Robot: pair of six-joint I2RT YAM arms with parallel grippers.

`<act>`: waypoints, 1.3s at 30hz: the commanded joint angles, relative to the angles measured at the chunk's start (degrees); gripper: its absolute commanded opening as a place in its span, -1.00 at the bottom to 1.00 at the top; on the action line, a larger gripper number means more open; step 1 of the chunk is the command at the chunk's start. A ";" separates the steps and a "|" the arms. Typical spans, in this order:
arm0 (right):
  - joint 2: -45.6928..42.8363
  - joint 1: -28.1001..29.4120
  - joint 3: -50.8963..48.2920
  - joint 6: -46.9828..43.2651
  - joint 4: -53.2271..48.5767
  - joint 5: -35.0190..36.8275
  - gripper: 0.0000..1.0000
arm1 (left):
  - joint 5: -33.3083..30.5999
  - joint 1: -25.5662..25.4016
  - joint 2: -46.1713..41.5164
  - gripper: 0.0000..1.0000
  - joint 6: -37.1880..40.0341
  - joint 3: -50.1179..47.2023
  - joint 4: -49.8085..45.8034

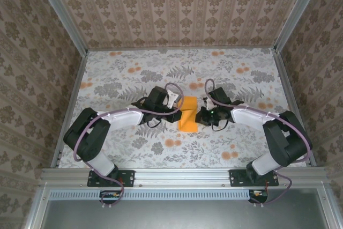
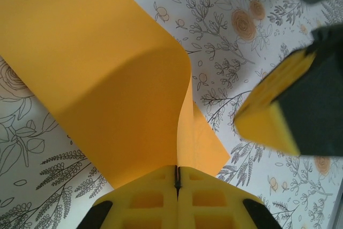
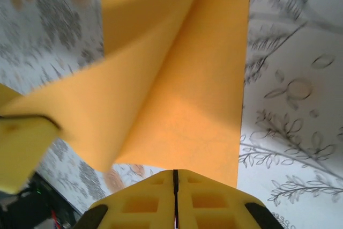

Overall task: Fold a paper plane with a square sheet of paper (fold left side to right side)
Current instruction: Fold the triangle a second time at the center of the table.

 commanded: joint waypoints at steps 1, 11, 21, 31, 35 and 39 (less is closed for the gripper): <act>2.85 1.82 -0.49 0.93 -0.55 2.80 -0.87 | 1.62 0.88 0.65 -1.00 -1.81 -0.57 0.52; 7.24 2.94 0.98 -0.47 -3.60 4.61 -0.87 | 1.47 1.68 3.83 -1.00 -0.88 1.27 -3.14; 8.84 3.03 2.24 -2.74 -7.59 6.37 -0.88 | 0.64 2.31 5.75 -1.00 0.67 2.99 -4.51; 8.96 3.03 2.61 -3.35 -7.92 5.93 -0.88 | 0.85 3.03 7.99 -1.00 2.03 4.96 -5.56; 8.86 3.03 2.70 -3.65 -8.26 5.82 -0.88 | 1.16 3.13 8.67 -1.00 2.22 5.47 -5.73; 9.00 3.03 2.79 -3.89 -8.56 6.02 -0.88 | 1.46 3.14 9.19 -1.00 2.70 6.03 -5.91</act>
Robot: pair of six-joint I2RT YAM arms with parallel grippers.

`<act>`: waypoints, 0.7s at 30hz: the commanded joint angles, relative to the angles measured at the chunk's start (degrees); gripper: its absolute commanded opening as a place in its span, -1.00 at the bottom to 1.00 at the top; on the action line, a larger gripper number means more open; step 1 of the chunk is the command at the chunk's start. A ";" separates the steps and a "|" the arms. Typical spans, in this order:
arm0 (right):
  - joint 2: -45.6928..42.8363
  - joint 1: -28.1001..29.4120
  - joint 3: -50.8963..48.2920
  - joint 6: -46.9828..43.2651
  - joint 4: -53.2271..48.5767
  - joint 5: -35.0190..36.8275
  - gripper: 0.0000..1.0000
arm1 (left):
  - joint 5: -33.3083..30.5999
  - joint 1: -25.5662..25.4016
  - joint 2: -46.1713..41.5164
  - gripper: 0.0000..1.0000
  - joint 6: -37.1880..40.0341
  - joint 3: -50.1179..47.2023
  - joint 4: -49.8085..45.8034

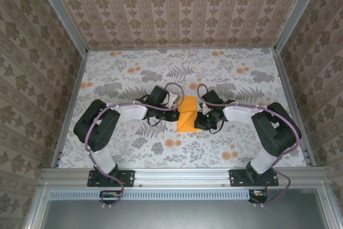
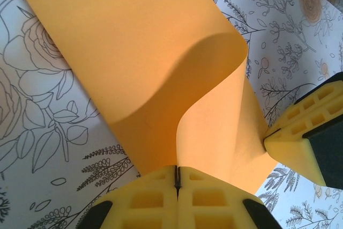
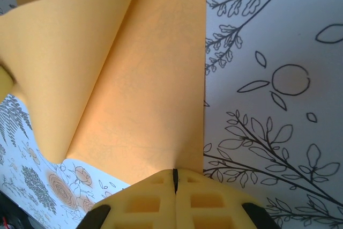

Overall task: Fold a paper plane with a square sheet of paper (fold left side to right side)
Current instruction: Fold the triangle a second time at the center of the table.

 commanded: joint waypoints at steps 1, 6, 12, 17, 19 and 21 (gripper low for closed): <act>1.79 0.48 0.25 -0.92 -4.63 2.50 -0.87 | 0.92 0.41 1.05 -1.00 1.94 2.05 -1.26; 1.88 0.49 0.58 -1.09 -4.96 2.50 -0.87 | 1.28 0.40 1.93 -1.00 2.64 2.95 -1.58; 1.83 0.51 0.66 -1.21 -4.97 2.39 -0.88 | 1.16 0.43 2.43 -1.00 2.95 3.37 -2.06; 1.92 0.58 0.67 -1.28 -5.03 2.32 -0.88 | 1.05 0.40 2.87 -1.00 3.05 3.83 -2.53; 1.89 0.60 0.76 -1.45 -5.17 2.34 -0.88 | 0.91 0.39 3.26 -1.00 3.10 4.05 -2.92; 1.88 0.60 0.81 -1.52 -5.27 2.39 -0.88 | 0.86 0.41 3.52 -1.00 3.18 4.24 -3.24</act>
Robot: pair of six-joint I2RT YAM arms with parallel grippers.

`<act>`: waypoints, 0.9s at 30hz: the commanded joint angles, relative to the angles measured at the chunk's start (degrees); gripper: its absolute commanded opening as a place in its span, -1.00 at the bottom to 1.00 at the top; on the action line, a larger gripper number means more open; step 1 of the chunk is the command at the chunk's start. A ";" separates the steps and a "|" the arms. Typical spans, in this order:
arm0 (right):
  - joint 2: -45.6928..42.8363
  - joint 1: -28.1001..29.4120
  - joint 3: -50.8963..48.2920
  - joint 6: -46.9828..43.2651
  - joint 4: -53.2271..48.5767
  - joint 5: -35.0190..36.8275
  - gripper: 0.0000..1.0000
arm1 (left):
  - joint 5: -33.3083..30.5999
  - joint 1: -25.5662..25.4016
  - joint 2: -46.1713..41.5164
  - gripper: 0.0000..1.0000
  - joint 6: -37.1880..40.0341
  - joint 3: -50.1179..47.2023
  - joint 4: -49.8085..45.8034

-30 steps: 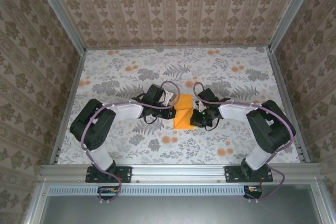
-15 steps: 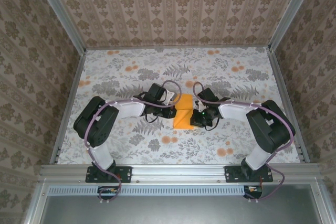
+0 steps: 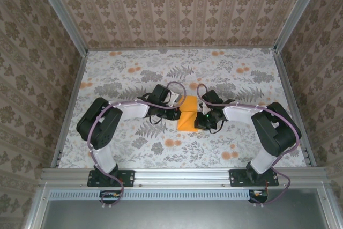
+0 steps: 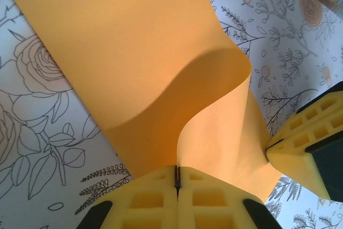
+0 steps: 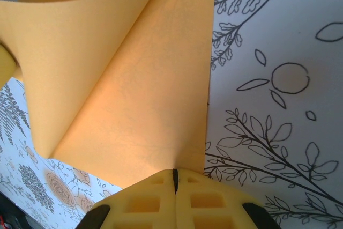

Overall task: Fold a paper plane with a square sheet of paper (fold left side to right side)
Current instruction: Fold the triangle a second time at the center of the table.

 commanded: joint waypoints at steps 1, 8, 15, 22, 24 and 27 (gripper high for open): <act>1.88 0.56 0.43 -1.13 -4.48 2.37 -0.88 | 0.59 0.39 1.32 -1.00 1.83 1.70 -2.24; 2.12 0.56 0.83 -1.37 -4.78 2.37 -0.88 | 0.44 0.46 2.18 -1.00 2.09 2.10 -2.95; 2.33 0.58 0.98 -1.41 -4.95 2.28 -0.87 | 0.13 0.40 2.89 -1.00 2.52 2.45 -3.09; 2.40 0.56 1.07 -1.54 -5.19 2.37 -0.87 | -0.28 0.41 2.91 -1.00 2.89 2.67 -2.97; 2.42 0.56 1.16 -1.55 -5.24 2.41 -0.88 | -0.62 0.40 2.74 -1.00 2.92 2.65 -2.97; 2.47 0.63 1.24 -1.52 -5.39 2.45 -0.87 | -1.05 0.40 2.56 -1.00 2.81 2.41 -2.87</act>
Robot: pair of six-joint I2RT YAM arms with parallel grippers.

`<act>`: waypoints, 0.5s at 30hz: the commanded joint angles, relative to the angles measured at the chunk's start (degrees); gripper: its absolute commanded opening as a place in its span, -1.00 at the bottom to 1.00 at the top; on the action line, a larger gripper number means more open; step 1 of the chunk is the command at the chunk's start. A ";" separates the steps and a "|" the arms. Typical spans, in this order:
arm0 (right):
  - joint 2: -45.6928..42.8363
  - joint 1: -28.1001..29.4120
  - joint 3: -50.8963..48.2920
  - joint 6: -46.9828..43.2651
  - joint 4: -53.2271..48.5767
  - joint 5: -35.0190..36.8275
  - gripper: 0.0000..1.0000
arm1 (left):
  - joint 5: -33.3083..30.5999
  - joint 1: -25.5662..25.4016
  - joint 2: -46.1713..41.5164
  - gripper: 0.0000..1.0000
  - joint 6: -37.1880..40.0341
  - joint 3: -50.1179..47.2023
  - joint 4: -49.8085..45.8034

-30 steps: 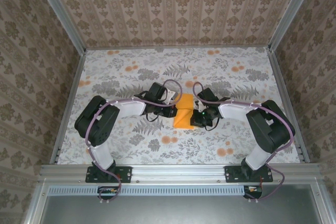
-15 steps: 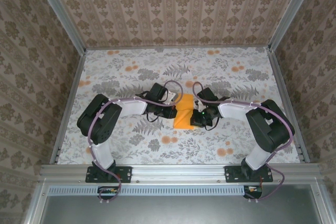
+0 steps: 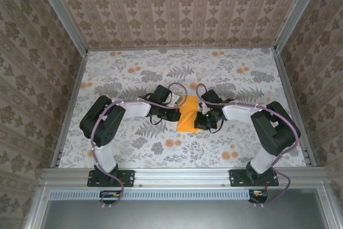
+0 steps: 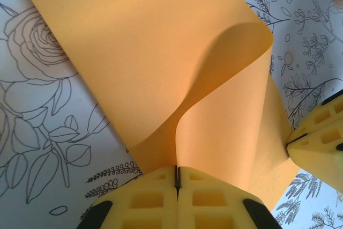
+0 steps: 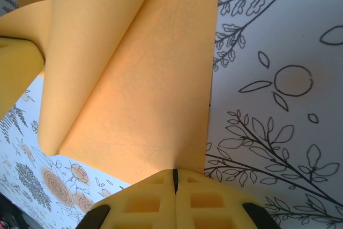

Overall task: Fold a paper plane with a square sheet of paper (fold left side to right side)
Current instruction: Fold the triangle a second time at the center of the table.

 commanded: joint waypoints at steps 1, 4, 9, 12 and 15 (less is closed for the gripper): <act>1.86 0.63 0.32 -0.53 -4.14 2.52 -0.88 | -0.86 0.39 0.28 -1.00 1.39 1.09 -0.56; 2.00 0.63 0.39 -0.58 -4.20 2.41 -0.87 | -0.82 0.41 0.45 -1.00 1.43 1.22 -0.69; 1.29 0.58 0.17 -0.65 -3.57 1.97 -0.87 | -0.33 0.31 1.66 -1.00 1.85 2.25 -1.69; 0.16 0.45 -0.07 -0.46 -2.16 1.05 -0.87 | -0.42 0.31 1.96 -1.00 2.13 2.30 -2.27; -1.50 -0.11 -0.07 -0.29 -0.42 -0.82 -0.87 | -0.67 0.10 2.11 -1.00 2.30 2.29 -2.71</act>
